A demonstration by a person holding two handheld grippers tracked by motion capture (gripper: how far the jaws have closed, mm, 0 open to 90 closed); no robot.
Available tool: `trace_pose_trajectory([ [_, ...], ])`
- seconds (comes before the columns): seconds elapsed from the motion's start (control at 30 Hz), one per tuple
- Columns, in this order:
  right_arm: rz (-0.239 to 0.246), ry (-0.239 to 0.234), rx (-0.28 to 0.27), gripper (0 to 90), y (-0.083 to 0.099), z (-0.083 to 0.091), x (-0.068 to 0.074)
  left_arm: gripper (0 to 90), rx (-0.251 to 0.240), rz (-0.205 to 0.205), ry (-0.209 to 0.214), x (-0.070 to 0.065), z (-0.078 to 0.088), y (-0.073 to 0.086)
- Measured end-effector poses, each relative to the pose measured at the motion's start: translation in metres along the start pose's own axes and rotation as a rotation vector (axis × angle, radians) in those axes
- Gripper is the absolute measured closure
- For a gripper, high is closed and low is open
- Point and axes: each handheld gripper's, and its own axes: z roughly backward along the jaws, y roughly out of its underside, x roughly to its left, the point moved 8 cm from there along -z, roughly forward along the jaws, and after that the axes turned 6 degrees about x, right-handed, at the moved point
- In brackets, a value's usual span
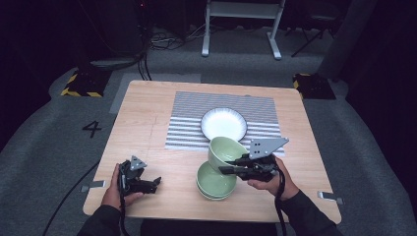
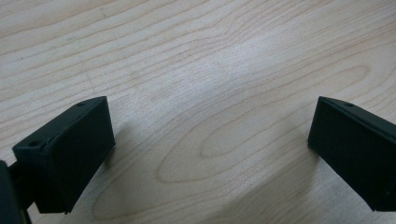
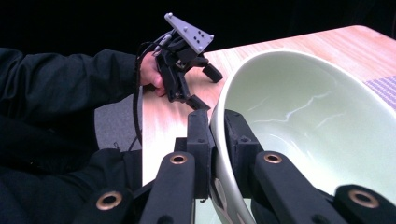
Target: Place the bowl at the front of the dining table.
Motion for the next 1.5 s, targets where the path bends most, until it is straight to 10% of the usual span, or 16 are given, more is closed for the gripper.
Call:
trace_pose_trajectory([
  [1.5, -0.08, 0.188, 0.008, 82.5, -0.006, -0.013, -0.07, 0.4, -0.001, 0.001, 0.0, 0.0, 0.0, 0.0],
])
